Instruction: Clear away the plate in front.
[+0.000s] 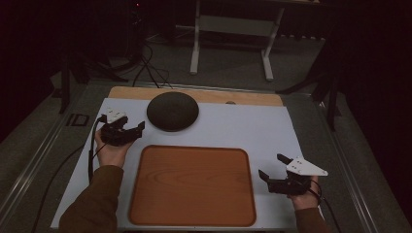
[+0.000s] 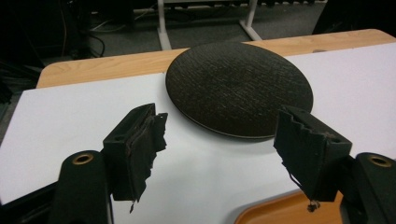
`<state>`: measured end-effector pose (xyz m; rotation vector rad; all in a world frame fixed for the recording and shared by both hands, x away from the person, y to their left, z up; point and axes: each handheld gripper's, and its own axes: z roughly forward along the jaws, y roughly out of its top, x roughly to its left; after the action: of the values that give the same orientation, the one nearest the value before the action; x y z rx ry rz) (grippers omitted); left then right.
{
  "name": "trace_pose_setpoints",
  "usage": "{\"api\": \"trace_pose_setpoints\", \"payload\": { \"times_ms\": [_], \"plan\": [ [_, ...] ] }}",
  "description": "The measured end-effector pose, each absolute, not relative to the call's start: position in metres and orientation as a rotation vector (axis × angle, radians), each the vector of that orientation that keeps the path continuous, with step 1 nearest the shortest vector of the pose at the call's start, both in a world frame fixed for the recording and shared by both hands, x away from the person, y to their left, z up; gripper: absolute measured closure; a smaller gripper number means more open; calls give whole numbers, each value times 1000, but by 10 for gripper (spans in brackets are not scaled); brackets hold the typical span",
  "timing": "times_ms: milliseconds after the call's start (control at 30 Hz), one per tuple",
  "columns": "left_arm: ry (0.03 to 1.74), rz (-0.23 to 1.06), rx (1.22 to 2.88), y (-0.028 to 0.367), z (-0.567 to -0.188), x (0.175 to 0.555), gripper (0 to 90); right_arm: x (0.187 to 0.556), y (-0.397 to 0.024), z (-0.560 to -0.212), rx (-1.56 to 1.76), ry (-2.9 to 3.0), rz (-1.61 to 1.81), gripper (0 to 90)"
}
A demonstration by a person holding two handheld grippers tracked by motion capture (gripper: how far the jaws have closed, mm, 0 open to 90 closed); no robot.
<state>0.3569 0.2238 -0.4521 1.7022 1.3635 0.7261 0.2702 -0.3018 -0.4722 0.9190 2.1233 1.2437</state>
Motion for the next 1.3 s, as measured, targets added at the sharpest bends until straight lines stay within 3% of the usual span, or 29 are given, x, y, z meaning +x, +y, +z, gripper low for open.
{"api": "trace_pose_setpoints", "payload": {
  "times_ms": [833,1133,1300],
  "plan": [
    [1483,634,1701,205,-490,411,392,270,-304,-471,922,2111,1246,104],
    [1521,598,1785,191,-507,430,375,270,-303,-472,917,2121,1245,104],
    [1558,579,1807,187,-514,438,320,270,-305,-471,916,2115,1248,104]
  ]
}}
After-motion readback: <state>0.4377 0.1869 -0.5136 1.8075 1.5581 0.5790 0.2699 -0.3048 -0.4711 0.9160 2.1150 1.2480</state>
